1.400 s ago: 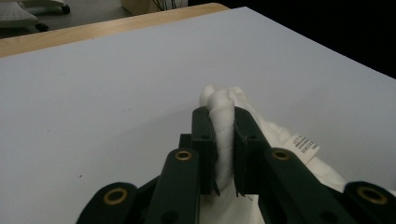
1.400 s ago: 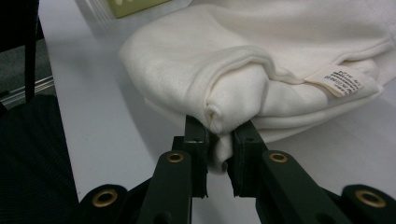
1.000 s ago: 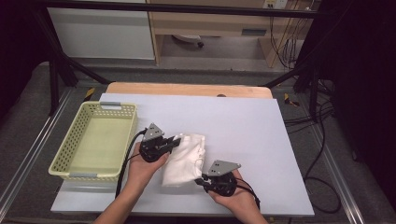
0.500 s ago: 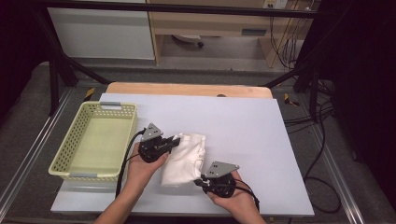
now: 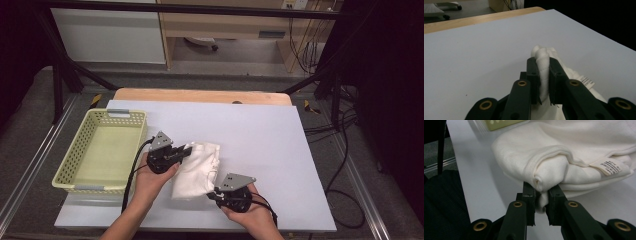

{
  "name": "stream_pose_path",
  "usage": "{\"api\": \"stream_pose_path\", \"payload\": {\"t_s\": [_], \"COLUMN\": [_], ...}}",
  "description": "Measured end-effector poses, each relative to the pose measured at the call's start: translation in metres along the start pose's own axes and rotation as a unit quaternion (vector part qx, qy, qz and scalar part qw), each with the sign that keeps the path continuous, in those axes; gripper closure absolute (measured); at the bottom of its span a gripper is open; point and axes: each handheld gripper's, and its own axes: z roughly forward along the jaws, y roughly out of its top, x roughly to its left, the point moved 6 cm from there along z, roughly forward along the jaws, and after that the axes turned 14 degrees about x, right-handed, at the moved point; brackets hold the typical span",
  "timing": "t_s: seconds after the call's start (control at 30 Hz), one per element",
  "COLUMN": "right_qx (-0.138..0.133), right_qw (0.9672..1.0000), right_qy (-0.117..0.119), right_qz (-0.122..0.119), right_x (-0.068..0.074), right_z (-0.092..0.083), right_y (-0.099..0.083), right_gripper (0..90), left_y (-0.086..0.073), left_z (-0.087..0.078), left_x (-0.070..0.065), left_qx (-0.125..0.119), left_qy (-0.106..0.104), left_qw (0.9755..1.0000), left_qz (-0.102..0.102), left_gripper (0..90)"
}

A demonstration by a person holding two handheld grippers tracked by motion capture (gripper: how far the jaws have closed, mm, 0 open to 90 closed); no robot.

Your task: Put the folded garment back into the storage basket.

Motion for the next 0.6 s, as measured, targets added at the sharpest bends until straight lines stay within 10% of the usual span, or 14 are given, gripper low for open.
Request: {"api": "stream_pose_path", "payload": {"t_s": [0.6], "right_qx": [0.015], "right_qw": [0.9988], "right_qy": [0.039], "right_qz": [-0.024], "right_x": [-0.016], "right_z": [0.001], "right_y": [0.06], "right_gripper": [79.3], "left_y": [0.035], "left_z": [-0.008], "left_x": [0.028], "left_qx": [0.011], "left_qy": [0.001], "left_qw": [0.9998], "left_qz": [-0.019], "left_gripper": [80.9]}}
